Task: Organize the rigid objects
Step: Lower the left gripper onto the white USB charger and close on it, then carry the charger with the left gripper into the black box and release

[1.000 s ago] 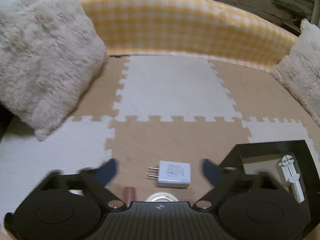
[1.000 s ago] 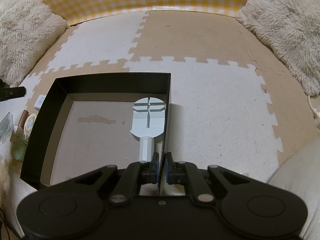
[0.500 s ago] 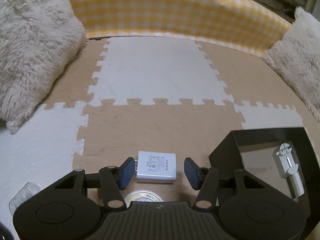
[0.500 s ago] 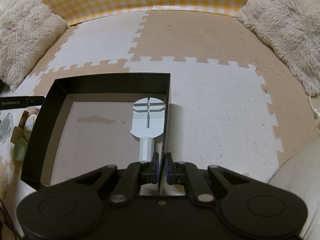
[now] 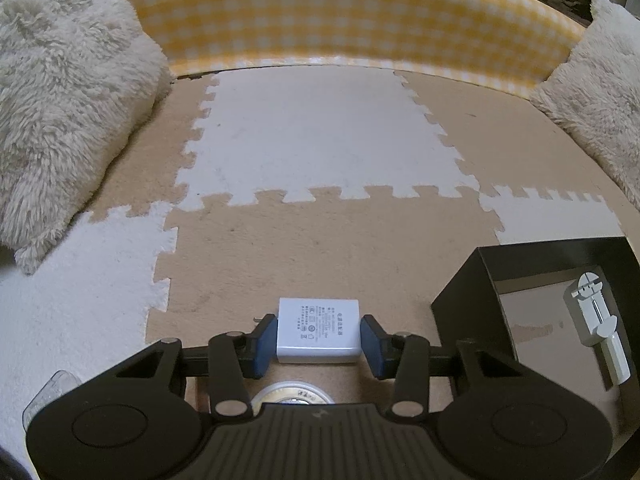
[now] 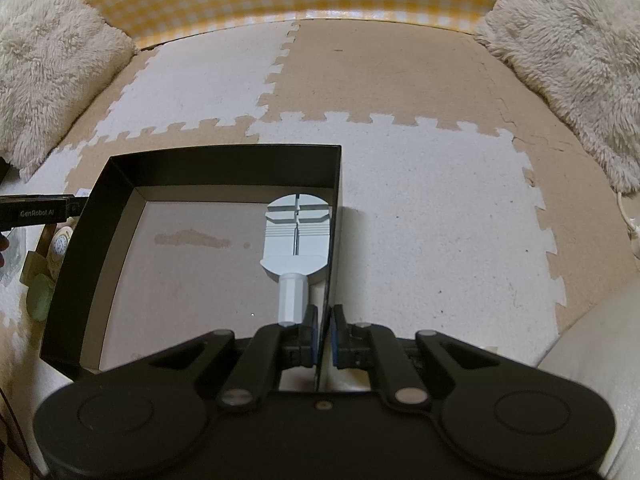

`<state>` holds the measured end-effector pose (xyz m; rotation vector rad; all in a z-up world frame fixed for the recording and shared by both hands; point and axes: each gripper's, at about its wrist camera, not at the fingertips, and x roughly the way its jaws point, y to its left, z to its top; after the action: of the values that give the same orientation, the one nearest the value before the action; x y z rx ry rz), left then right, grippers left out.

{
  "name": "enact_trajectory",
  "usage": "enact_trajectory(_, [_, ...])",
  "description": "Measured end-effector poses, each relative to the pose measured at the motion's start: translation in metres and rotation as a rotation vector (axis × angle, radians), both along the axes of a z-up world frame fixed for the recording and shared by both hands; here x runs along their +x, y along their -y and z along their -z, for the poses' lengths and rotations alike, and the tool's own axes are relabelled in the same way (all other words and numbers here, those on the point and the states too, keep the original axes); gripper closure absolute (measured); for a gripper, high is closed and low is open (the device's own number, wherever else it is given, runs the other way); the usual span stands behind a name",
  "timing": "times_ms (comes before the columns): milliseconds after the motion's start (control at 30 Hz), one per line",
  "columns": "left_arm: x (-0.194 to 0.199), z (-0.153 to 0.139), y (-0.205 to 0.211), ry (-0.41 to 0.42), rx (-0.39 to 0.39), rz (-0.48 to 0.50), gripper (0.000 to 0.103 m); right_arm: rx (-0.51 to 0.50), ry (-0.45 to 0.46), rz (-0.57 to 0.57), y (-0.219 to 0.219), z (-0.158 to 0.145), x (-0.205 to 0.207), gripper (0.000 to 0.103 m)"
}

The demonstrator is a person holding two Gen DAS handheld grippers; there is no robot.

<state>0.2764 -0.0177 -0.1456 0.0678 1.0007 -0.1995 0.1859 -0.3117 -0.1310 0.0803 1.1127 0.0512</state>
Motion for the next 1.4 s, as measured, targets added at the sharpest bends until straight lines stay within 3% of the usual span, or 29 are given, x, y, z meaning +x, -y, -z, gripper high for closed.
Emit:
enact_trajectory(433, [-0.002,-0.019,-0.003,0.042,-0.018,-0.044,0.057,0.003,0.0,0.001,0.0,0.0,0.0,0.096])
enact_trajectory(700, [-0.018,-0.06,0.017,0.099,-0.166,-0.005,0.057,0.003,-0.001,0.001,0.0,0.0,0.0,0.096])
enact_trajectory(900, [-0.038,-0.072,0.053,0.061,-0.283,0.076,0.057,0.005,-0.003,0.004,0.0,0.0,0.0,0.096])
enact_trajectory(1000, [-0.044,-0.069,0.076,0.029,-0.308,0.122,0.057,0.007,-0.002,0.004,0.001,0.0,0.0,0.096])
enact_trajectory(1133, [-0.044,-0.048,0.109,-0.032,-0.275,0.165,0.057,0.002,-0.003,0.002,0.0,0.0,0.0,0.096])
enact_trajectory(1400, [-0.031,-0.006,0.131,-0.072,-0.238,0.112,0.057,0.001,-0.005,0.005,0.0,0.0,0.0,0.097])
